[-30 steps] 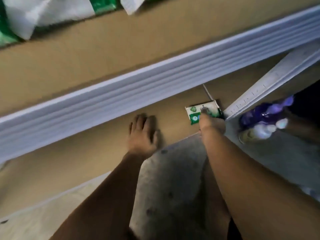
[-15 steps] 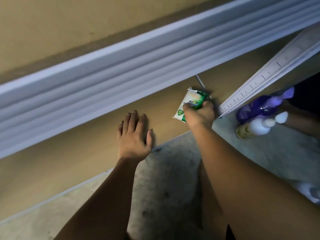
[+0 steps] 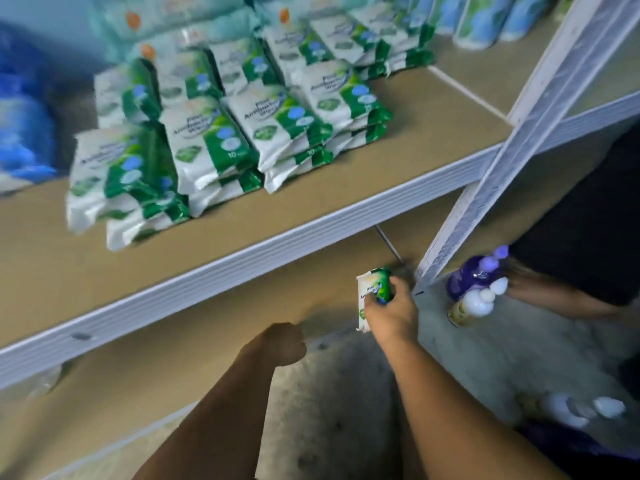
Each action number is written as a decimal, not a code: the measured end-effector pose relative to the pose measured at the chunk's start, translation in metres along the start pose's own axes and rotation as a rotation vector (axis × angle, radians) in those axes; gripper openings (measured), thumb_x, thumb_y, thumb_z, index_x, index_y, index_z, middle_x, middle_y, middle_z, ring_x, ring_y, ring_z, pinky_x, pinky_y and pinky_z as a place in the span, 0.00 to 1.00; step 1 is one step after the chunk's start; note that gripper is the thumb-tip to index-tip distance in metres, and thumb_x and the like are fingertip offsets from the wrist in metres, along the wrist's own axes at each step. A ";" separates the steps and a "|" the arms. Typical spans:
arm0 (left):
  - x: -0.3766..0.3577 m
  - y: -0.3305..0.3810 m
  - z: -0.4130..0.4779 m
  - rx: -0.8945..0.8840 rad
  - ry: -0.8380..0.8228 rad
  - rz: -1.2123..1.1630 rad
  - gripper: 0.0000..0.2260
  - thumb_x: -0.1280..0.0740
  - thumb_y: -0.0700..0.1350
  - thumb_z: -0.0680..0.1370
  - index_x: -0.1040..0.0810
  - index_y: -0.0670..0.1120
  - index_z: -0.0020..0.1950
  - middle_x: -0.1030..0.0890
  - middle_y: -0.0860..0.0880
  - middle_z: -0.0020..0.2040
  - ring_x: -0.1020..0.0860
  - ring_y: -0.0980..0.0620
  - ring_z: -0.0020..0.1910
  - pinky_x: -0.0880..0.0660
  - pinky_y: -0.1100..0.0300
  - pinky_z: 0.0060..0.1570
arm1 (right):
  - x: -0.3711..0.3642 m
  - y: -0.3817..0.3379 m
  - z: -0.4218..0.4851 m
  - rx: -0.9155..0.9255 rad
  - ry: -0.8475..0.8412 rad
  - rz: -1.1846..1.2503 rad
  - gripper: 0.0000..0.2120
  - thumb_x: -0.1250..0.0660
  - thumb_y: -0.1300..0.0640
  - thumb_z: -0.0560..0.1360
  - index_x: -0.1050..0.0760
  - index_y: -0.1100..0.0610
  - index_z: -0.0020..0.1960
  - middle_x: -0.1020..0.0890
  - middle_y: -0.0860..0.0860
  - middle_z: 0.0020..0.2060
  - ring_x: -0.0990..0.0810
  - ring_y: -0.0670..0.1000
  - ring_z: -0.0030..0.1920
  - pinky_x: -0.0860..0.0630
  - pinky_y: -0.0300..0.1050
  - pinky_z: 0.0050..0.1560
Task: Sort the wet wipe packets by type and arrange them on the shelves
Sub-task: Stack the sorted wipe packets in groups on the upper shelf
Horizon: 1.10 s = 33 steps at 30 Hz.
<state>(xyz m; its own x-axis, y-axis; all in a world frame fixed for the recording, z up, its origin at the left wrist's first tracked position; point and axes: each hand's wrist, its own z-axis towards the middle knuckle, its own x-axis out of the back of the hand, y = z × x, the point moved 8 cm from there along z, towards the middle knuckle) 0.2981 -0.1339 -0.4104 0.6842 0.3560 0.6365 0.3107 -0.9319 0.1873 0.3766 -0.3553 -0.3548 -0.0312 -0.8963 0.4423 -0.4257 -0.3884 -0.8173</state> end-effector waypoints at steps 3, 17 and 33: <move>0.007 0.003 -0.046 0.019 -0.049 -0.011 0.22 0.40 0.51 0.78 0.27 0.53 0.72 0.26 0.51 0.71 0.26 0.48 0.67 0.28 0.55 0.64 | 0.029 -0.031 -0.023 0.024 -0.012 0.010 0.20 0.28 0.56 0.74 0.26 0.51 0.65 0.18 0.53 0.56 0.19 0.56 0.53 0.24 0.43 0.51; 0.181 0.113 -0.297 -0.492 0.746 0.113 0.23 0.43 0.54 0.75 0.26 0.56 0.69 0.21 0.52 0.65 0.24 0.48 0.63 0.24 0.50 0.60 | 0.164 -0.185 -0.131 0.182 -0.155 0.056 0.09 0.24 0.62 0.69 0.21 0.53 0.44 0.15 0.56 0.39 0.14 0.59 0.39 0.21 0.47 0.32; 0.259 0.077 -0.299 -0.379 1.328 -0.048 0.19 0.37 0.48 0.72 0.19 0.51 0.62 0.21 0.47 0.63 0.26 0.42 0.65 0.28 0.44 0.64 | 0.159 -0.297 -0.087 0.439 0.038 0.056 0.21 0.28 0.54 0.77 0.27 0.49 0.68 0.26 0.47 0.52 0.23 0.49 0.43 0.28 0.40 0.32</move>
<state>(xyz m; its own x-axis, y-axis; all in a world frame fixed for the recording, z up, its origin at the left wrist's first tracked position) 0.3021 -0.1342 -0.0078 -0.5242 0.2546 0.8127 -0.0271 -0.9588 0.2829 0.4195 -0.3636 -0.0093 -0.0796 -0.9132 0.3996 0.0022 -0.4010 -0.9161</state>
